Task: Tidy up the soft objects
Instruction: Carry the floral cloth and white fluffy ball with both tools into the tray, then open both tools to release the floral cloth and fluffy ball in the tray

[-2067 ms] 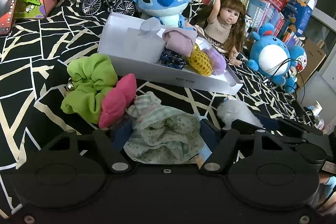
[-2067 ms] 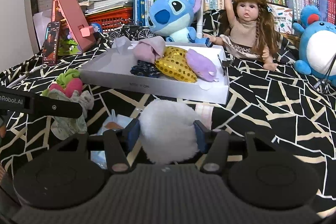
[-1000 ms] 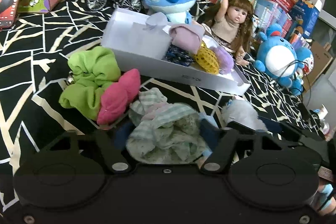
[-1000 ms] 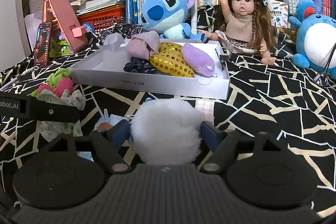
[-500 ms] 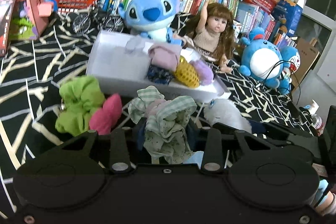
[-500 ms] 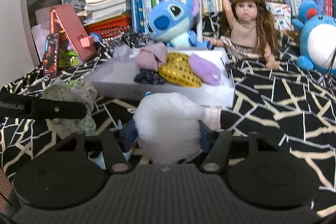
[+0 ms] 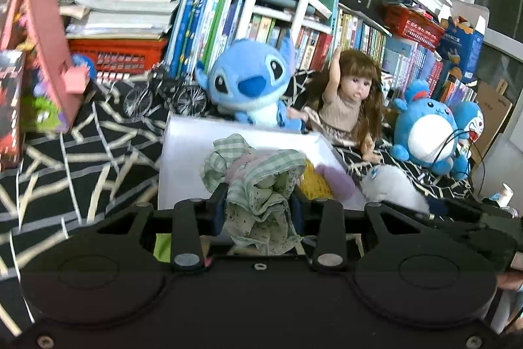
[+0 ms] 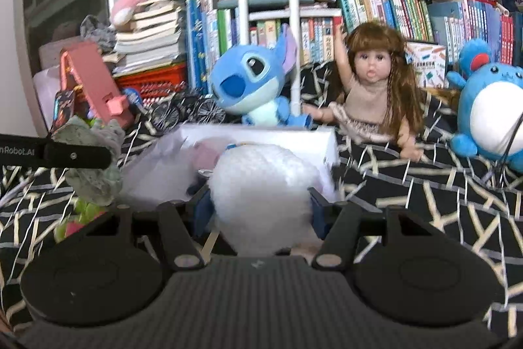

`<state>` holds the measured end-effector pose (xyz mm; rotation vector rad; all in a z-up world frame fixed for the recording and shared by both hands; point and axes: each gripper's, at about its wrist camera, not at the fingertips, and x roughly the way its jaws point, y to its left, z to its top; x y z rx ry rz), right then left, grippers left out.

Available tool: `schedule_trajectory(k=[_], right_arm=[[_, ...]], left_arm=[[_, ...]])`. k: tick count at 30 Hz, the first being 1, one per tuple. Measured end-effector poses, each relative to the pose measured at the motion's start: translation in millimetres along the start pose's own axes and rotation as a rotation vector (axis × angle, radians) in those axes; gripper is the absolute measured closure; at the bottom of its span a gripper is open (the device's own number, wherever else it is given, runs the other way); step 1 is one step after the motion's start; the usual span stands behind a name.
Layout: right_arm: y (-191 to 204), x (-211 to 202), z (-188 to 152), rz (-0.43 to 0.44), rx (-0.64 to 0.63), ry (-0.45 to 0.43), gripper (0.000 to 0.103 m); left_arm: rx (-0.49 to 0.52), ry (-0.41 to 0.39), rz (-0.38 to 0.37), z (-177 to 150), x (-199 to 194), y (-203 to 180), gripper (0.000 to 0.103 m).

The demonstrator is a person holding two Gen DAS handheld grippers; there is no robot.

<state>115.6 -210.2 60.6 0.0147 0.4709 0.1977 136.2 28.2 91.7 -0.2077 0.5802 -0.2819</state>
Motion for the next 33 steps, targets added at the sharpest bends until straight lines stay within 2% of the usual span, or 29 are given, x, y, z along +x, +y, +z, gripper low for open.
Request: schedule_trajectory(k=[9,13,16,19,21,23,33], right_arm=[[-22.8,51.4,64.5,-0.006,0.051,0.04,0.04],[-30.3,81.2,77.4,-0.007,0.079,0.085,0.04],[-35.2,104.1,80.5,-0.026,0.093,0.132,0.04],[-40.0,124.7,79.4,-0.036,0.111,0.179,0.04],[-44.2,136.0,77.5,-0.042,0.133,0.202,0.04],[-47.3,146.0,75.7,-0.044,0.148,0.222,0.04],[-51.6,176.5,68.2,-0.063,0.158,0.281,0.04]], left_arm=[[-0.031,0.015,-0.016,70.4,48.2,6.3,0.066],[-0.049,0.067,-0.021,89.2,84.2,10.5,0.066],[-0.078,0.108,0.002,95.9,112.8,14.0,0.066],[-0.087,0.111,0.02,98.4,133.9,17.3,0.066],[-0.074,0.103,0.002,98.7,145.9,18.3,0.066],[-0.089,0.133,0.02,98.0,158.6,20.0,0.066],[-0.128,0.195,0.048,85.2,189.0,28.0,0.066]])
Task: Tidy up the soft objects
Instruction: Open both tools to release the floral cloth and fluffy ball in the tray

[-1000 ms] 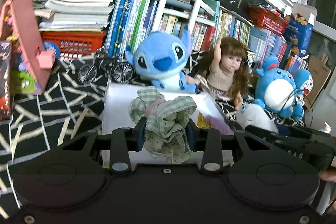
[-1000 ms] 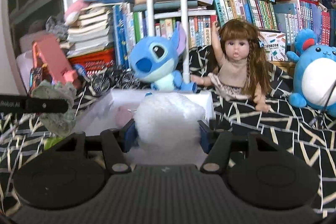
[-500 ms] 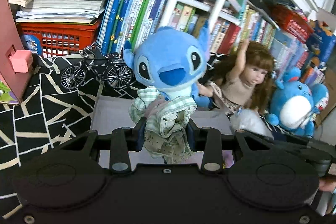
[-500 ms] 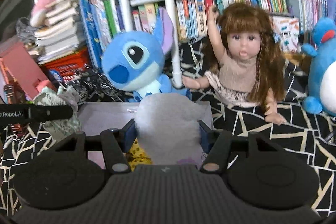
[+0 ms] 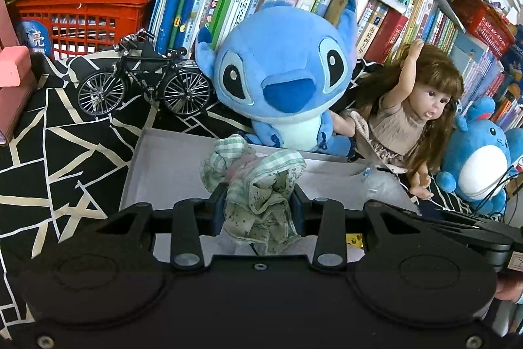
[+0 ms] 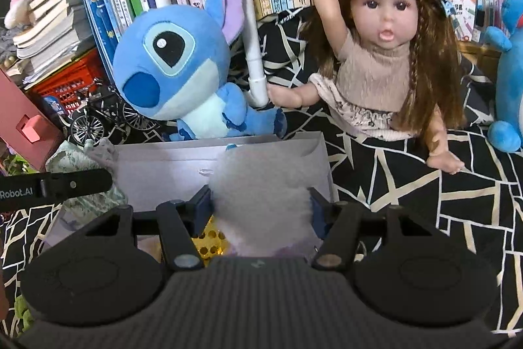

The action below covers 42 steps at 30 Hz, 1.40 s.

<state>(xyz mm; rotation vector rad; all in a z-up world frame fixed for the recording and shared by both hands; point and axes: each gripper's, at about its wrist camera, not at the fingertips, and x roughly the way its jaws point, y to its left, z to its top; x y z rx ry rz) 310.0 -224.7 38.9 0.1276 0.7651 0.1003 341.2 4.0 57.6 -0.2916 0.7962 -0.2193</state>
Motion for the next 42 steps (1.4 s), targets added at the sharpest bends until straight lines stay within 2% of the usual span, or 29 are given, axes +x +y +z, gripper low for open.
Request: schedule_trajectory(k=[10,23,26,29,33,39,42], right_arm=[[-2.0,13.4,-7.7,0.014,0.022,0.037,0.04],[-2.9,13.9,-8.2,0.02,0.037,0.039,0.037],[-3.5,13.9,-8.0,0.022,0.036,0.037,0.036],[-4.8,11.5,-8.7,0.027,0.049,0.025,0.028],[-5.3,2.7,-8.9,0.045,0.058,0.001,0.023],[-3.5,-17.6,-7.5,0.071,0.044,-0.052,0.019],[-2.4,-30.2,-9.2,0.092,0.032,-0.079,0.017]], left_arm=[[-0.01,0.03,0.001,-6.9,10.5,4.3,0.065],[-0.043,0.049,0.002,-16.0,19.3,9.2,0.062],[-0.041,0.041,0.006,-16.4,17.8,7.3,0.057],[-0.033,0.036,0.01,-18.0,16.3,4.7,0.05],[-0.02,0.016,0.014,-19.1,9.7,1.2,0.035],[0.017,-0.033,0.007,-25.0,-9.6,-11.1,0.025],[0.044,-0.051,0.001,-30.2,-19.5,-17.6,0.025]])
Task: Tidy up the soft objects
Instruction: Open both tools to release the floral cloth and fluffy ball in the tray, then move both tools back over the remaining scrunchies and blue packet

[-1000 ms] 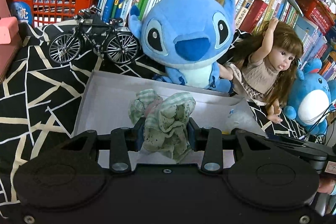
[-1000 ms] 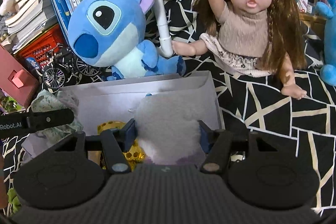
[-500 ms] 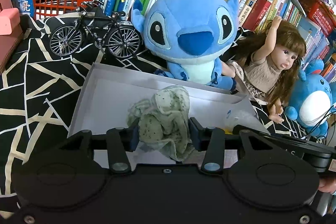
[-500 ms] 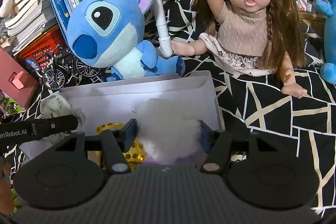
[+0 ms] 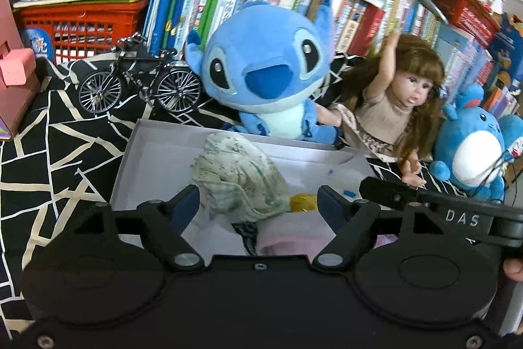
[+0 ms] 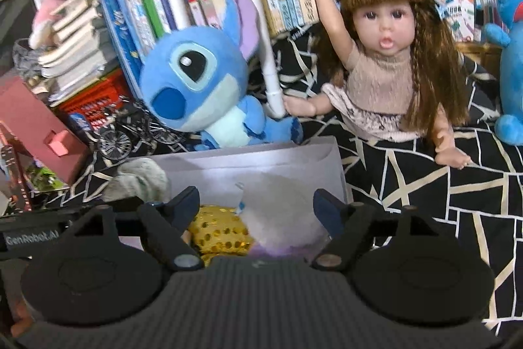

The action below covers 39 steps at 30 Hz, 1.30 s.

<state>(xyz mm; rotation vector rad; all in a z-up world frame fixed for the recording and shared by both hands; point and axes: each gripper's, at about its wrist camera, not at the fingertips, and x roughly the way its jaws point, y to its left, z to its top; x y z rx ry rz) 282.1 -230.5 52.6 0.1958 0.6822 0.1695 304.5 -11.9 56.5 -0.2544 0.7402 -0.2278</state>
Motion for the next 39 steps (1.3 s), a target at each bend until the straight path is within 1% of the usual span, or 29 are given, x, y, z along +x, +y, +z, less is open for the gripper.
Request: schedule_trajectory(k=[5,12,17,23,29,34,39], right_arm=[[2.4,-22.5,-3.8,0.024,-0.025,-0.038,0.015],[5.5,-53.4,-18.2,0.038,-0.068,-0.092,0.013],[4.7,-72.6,-29.0,0.056,-0.071,-0.124,0.012],[4.0,-90.2,-41.5,0.084,-0.061,-0.145,0.01],[5.7,-102.7,-57.9,0.098,-0.058,-0.16,0.01],[7.7,-112.3,-73.9,0.099,-0.062,-0.173,0.009],[13.7,-122.4,-90.2,0.087,-0.088,-0.191,0.008]], left_arm=[[0.015,-0.017,-0.029,-7.2,-19.9,-5.6,0.023],[0.026,-0.05,-0.06,-22.6,-51.9,-6.2,0.022],[0.044,-0.082,-0.069,-35.2,-73.6,-4.8,0.021],[0.053,-0.093,-0.092,-53.2,-97.3,-1.4,0.02],[0.078,-0.135,-0.082,-73.6,-118.5,0.2,0.019],[0.087,-0.145,-0.084,-88.0,-132.8,5.5,0.018],[0.088,-0.164,-0.065,-102.0,-146.3,12.9,0.018]])
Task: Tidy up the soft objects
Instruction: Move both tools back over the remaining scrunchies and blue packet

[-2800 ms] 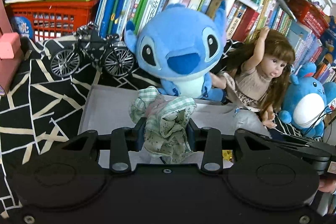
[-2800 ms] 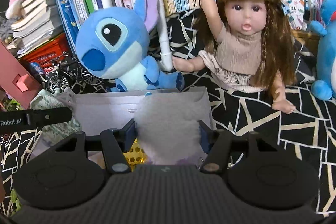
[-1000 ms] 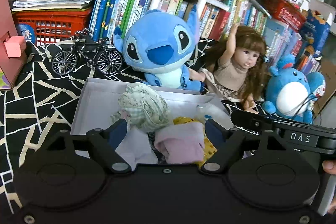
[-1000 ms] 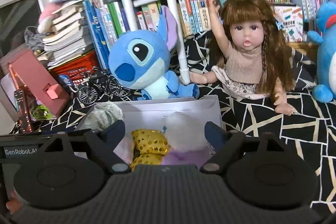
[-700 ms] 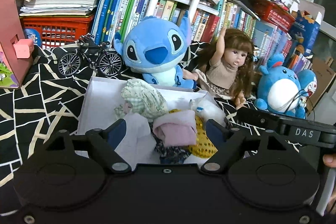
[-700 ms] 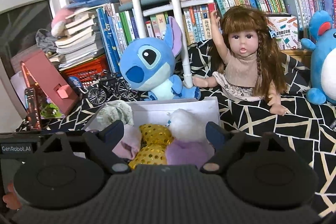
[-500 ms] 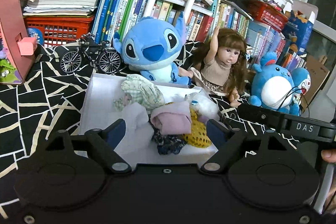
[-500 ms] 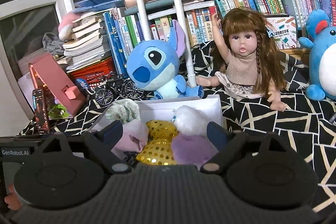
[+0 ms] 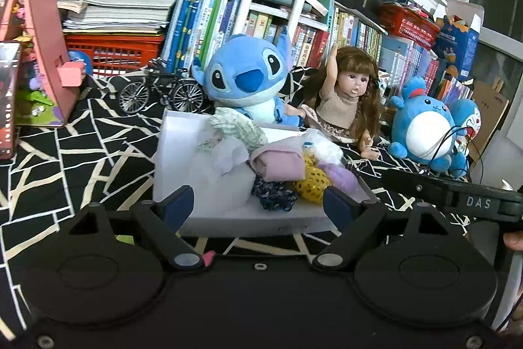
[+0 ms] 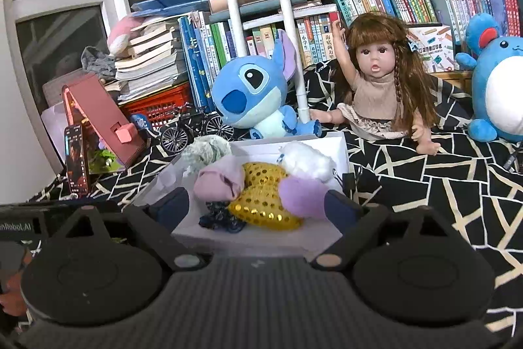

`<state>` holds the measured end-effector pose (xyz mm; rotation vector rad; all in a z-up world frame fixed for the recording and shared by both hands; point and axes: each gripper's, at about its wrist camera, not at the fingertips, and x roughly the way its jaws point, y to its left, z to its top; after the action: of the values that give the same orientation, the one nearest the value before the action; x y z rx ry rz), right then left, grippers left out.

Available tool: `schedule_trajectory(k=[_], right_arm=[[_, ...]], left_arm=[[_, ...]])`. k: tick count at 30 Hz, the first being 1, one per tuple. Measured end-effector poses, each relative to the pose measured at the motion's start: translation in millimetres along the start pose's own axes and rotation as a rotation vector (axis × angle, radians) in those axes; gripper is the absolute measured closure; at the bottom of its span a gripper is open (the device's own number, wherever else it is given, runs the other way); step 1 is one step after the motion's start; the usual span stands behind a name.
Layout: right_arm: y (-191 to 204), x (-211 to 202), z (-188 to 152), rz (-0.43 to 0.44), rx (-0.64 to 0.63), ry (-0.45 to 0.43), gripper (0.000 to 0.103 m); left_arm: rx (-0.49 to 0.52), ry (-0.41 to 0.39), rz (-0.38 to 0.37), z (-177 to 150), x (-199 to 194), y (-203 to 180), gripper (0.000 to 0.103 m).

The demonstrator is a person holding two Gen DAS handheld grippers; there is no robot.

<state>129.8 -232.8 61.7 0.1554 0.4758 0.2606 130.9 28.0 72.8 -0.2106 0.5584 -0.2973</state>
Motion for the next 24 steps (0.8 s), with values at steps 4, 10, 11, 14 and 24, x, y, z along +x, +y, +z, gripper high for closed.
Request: schedule_trajectory(k=[4,10,11,14,24], right_arm=[[7.1,-8.1,-10.7,-0.002,-0.025,-0.007,0.006],[17.5,-15.3,-27.3,-0.002,-0.052,0.002,0.006],[19.4,-15.8,-29.9,-0.003,-0.056,0.005,0.006],[24.3,-17.8,-38.2,-0.002,-0.066,0.013,0.006],[37.3,-20.2,-62.1,-0.006,-0.108,0.045,0.005]], left_arm=[[0.003,-0.011,0.013,-9.4,-11.1,4.7,0.017],[0.008,-0.017,0.042,-23.7,-23.6,11.9,0.017],[0.012,-0.02,0.048,-26.3,-25.6,13.0,0.016],[0.014,-0.025,0.069,-32.9,-30.4,17.2,0.016],[0.012,-0.019,0.122,-54.3,-39.8,29.6,0.016]])
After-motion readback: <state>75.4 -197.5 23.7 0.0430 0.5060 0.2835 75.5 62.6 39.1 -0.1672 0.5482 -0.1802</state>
